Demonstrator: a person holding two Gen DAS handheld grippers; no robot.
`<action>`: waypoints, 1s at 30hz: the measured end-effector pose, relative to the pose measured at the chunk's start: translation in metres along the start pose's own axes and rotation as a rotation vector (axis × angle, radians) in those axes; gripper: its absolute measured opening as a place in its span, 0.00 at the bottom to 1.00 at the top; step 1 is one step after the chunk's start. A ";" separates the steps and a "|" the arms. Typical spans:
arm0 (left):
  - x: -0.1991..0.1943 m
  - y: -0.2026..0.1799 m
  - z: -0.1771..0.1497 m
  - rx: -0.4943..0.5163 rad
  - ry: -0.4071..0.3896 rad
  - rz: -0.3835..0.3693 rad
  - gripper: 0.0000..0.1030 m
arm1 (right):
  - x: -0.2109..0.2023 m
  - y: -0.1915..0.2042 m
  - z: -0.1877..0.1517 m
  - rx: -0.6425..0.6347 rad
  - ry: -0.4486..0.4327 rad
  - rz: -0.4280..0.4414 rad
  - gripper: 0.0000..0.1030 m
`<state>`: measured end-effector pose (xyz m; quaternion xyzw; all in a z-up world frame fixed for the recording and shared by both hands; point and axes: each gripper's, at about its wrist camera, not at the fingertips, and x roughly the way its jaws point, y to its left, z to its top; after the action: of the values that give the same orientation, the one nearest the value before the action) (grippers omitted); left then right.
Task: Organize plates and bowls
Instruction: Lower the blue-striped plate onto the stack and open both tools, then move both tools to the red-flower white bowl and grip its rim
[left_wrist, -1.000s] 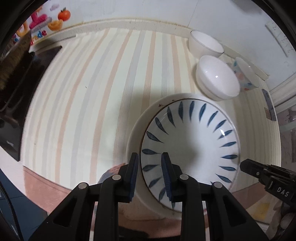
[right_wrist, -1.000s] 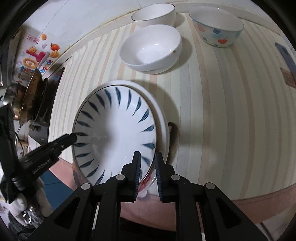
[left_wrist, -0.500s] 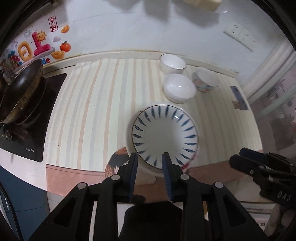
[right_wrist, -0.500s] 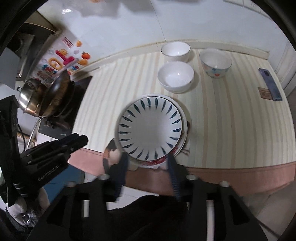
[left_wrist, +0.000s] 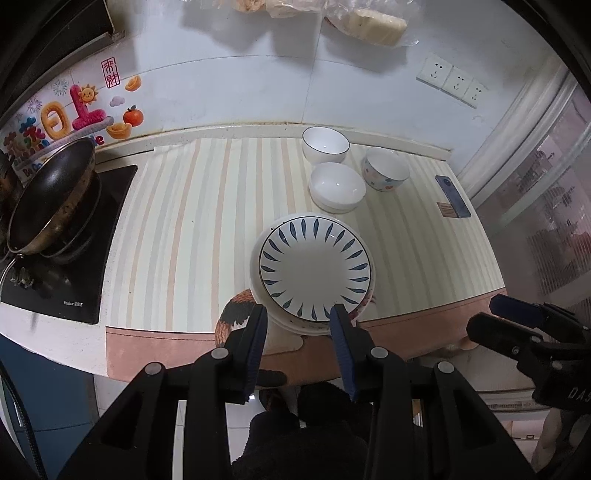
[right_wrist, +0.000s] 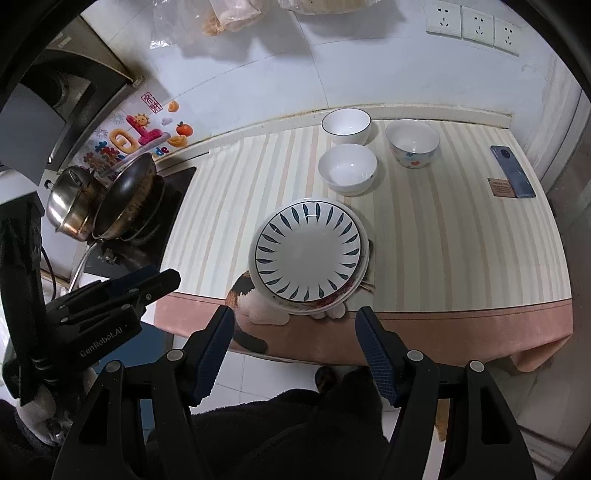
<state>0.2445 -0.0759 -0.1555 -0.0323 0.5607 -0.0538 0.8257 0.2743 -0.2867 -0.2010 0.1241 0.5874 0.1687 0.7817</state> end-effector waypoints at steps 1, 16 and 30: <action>0.001 0.000 0.001 -0.007 0.003 -0.001 0.32 | 0.001 -0.003 0.002 0.007 0.002 0.007 0.69; 0.115 -0.012 0.105 -0.122 0.005 0.048 0.32 | 0.092 -0.104 0.121 0.088 0.012 0.033 0.69; 0.309 -0.009 0.178 -0.211 0.229 0.018 0.28 | 0.289 -0.189 0.227 0.166 0.211 0.183 0.20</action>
<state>0.5223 -0.1249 -0.3739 -0.1074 0.6541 0.0095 0.7487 0.5872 -0.3395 -0.4654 0.2229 0.6643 0.2023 0.6842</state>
